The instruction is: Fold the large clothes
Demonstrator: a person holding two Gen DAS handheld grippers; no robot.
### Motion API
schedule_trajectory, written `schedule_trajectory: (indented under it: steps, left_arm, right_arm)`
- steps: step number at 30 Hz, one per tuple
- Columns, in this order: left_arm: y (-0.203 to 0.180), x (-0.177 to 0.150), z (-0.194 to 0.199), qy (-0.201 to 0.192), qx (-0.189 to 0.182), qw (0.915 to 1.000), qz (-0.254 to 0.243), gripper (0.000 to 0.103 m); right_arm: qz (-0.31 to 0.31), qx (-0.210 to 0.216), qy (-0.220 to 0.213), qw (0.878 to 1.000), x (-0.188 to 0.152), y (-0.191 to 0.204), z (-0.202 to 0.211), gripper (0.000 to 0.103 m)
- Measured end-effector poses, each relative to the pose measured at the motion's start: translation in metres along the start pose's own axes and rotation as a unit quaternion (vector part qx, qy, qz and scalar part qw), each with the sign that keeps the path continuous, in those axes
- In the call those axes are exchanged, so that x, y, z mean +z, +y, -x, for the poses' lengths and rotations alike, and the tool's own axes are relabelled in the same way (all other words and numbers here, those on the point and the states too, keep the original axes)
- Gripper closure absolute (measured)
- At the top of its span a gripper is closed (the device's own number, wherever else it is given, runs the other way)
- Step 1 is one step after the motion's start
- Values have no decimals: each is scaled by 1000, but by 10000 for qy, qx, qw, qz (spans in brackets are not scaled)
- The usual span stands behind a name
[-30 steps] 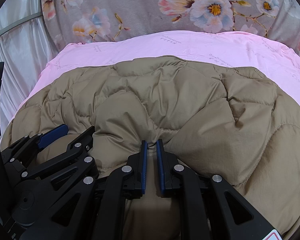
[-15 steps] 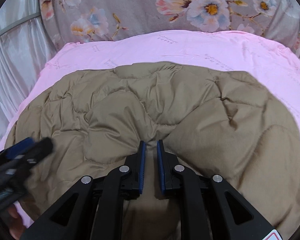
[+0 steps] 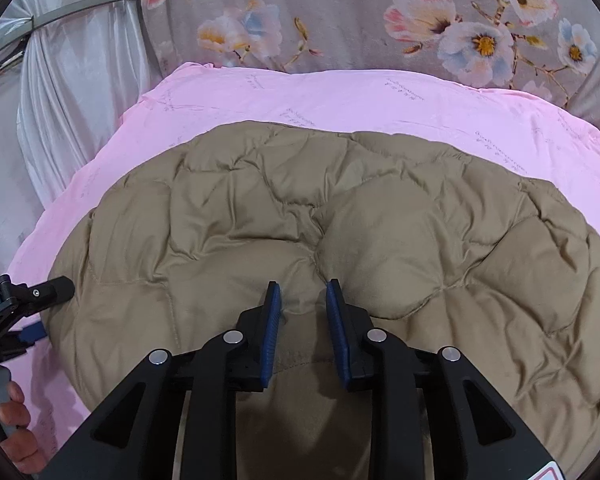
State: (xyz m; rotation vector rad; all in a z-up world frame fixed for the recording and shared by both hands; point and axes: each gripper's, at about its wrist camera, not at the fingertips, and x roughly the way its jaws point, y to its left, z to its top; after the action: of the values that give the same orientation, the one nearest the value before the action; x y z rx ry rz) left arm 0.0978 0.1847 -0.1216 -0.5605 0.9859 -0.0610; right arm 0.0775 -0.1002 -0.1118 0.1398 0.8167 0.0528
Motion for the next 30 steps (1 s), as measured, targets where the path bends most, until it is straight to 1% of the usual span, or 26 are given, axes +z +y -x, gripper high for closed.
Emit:
schedule_trajectory:
  steps: [1,3,4,8,10,11,13,14,16,19,21,24,28,30]
  left_arm:
    - [1,0,-5,67,-113,9999,97,13]
    - [-5,-1,-6,-15,-124,9999,5,12]
    - [-10,-1,-9,14,-192,9998,-63,12]
    - [-25,-4,-21,12,-69,9998,-190,12]
    - [-34,-5,-23,29,-96,9994,-317,19]
    - [-39,-6,-23,11,-23,9992,-390,22]
    - [-45,-6,-20,-60,45,9985,-540,37]
    - [-49,-6,-17,-113,80,9979,-631,41]
    - [-56,-5,-9,-207,100,9965,-801,60]
    - [-65,-1,5,-334,-59,9945,-993,74]
    - [-72,1,12,-393,-125,9925,-1151,78]
    - [-77,3,24,-507,-273,9899,-1297,81]
    - [-85,10,40,-587,-516,9860,-1474,83]
    - [-92,11,48,-623,-563,9837,-1587,83]
  right_arm:
    - [23,10,0,10000,-1,-1,-1,78]
    - [57,16,-9,10000,-4,-1,-3,78]
    - [63,13,-21,10000,-6,-1,-4,78]
    - [97,-28,-63,9999,-10,-1,-7,77]
    - [112,-54,-86,9999,-11,1,-8,77]
    - [112,-58,-97,9999,-12,1,-8,77]
    - [99,-69,-107,9999,-13,1,-9,77]
    - [95,-74,-104,9999,-13,1,-9,77]
    - [85,-91,-71,9999,-12,1,-9,77]
    - [20,-134,117,9998,-7,2,-5,77]
    - [-79,-124,258,9996,-1,0,5,77]
    - [-269,-98,326,9991,0,-12,31,78]
    - [-716,-97,481,9962,-13,-42,60,78]
    - [-836,-7,630,9945,-20,-51,63,79]
